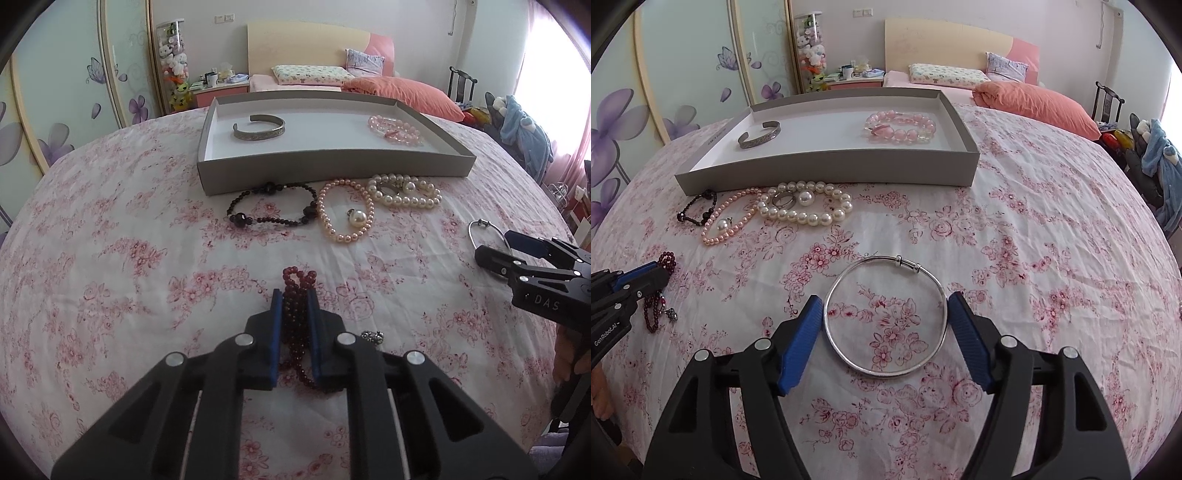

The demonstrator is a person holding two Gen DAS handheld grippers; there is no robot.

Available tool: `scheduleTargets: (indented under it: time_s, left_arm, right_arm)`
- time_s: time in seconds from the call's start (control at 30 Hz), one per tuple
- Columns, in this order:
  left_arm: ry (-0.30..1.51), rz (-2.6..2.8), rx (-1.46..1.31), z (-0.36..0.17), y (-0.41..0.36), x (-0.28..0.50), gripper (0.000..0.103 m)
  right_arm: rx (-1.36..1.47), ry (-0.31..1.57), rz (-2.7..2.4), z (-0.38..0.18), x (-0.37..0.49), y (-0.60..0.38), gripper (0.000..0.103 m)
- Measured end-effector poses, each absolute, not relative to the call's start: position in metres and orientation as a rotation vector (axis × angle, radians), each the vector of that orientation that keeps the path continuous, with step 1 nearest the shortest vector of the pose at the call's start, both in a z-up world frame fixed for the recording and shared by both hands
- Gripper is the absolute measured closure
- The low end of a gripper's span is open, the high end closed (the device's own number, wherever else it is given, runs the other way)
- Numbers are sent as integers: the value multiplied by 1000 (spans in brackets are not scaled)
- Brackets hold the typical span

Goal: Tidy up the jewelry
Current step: 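Lift the silver bangle with the right tool while the left tool lifts the red bead strand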

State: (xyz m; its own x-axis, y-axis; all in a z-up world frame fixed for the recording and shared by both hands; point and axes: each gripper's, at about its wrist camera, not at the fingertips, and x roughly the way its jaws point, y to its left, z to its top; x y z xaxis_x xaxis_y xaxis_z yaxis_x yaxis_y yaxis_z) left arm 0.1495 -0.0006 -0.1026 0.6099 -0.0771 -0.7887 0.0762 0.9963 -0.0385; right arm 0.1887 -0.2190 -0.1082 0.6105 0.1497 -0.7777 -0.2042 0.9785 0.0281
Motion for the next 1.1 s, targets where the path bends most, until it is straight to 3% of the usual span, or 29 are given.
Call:
scheduleTargets:
  time_s: [0.8, 0.9, 1.0, 1.1]
  left_arm:
    - [901, -97, 3, -98, 2, 144, 93]
    - [907, -102, 16, -99, -1, 143, 86]
    - [910, -94, 39, -101, -6, 143, 58]
    - [904, -77, 68, -103, -10, 142, 57]
  right_arm:
    - [-46, 885, 213, -105, 184, -216, 34]
    - [-53, 890, 210, -105, 185, -216, 33]
    - [-65, 892, 204, -106, 186, -215, 33]
    - [-69, 893, 201, -106, 187, -214, 33]
